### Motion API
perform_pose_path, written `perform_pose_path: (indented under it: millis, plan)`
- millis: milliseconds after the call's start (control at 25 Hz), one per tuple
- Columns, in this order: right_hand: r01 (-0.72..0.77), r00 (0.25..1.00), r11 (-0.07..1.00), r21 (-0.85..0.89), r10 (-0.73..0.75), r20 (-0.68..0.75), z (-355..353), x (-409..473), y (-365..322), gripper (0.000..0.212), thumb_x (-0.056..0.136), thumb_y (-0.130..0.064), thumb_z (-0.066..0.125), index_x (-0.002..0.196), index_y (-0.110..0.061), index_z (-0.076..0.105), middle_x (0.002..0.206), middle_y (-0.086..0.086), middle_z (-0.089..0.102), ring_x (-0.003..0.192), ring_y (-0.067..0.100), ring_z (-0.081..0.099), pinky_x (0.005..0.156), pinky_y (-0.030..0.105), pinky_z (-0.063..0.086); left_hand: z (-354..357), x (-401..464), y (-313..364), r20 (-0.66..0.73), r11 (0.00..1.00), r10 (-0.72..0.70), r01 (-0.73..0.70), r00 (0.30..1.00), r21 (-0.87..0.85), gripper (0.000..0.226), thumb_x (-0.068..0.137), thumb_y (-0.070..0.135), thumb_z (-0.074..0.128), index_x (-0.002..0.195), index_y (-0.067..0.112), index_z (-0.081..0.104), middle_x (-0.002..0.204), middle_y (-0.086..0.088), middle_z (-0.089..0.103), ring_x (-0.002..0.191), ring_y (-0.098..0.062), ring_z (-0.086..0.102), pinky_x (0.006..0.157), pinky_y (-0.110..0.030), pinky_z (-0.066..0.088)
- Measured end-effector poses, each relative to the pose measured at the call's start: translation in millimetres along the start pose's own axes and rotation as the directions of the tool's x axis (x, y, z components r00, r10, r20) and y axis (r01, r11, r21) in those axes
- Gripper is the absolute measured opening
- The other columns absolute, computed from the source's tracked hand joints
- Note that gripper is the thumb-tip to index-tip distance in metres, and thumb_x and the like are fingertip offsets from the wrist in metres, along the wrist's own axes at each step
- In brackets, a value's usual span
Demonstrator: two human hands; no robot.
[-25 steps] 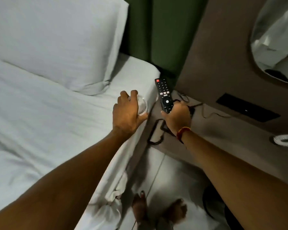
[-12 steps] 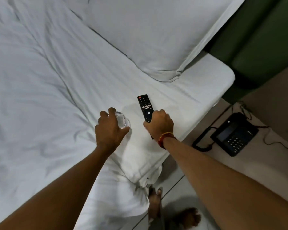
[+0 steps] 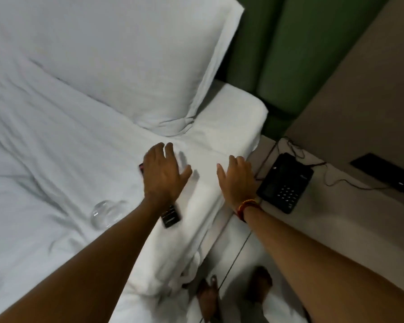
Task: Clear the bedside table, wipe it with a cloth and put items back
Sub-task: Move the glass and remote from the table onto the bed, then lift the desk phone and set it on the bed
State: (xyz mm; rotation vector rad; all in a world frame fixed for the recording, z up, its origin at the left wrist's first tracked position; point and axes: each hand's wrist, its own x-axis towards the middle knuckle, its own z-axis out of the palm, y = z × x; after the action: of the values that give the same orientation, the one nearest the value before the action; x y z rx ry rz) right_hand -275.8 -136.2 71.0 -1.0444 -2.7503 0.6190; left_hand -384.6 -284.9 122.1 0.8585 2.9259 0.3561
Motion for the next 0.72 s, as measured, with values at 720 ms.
perform_pose_path:
  millis: [720]
  plan:
    - [-0.698,0.619,0.338,0.631,0.727,0.295,54,13,287,0.026,0.099,-0.035,0.06,0.09,-0.011,0.056,0.08,0.003,0.062,0.072,0.02,0.062,0.07,0.038,0.056,262,40,257,0.643,0.888,0.001,0.295,0.766,-0.353,0.073,0.094,0.052,0.066,0.148,0.01,0.04,0.132,-0.015,0.061,0.121,-0.034,0.061,0.101,-0.05,0.055]
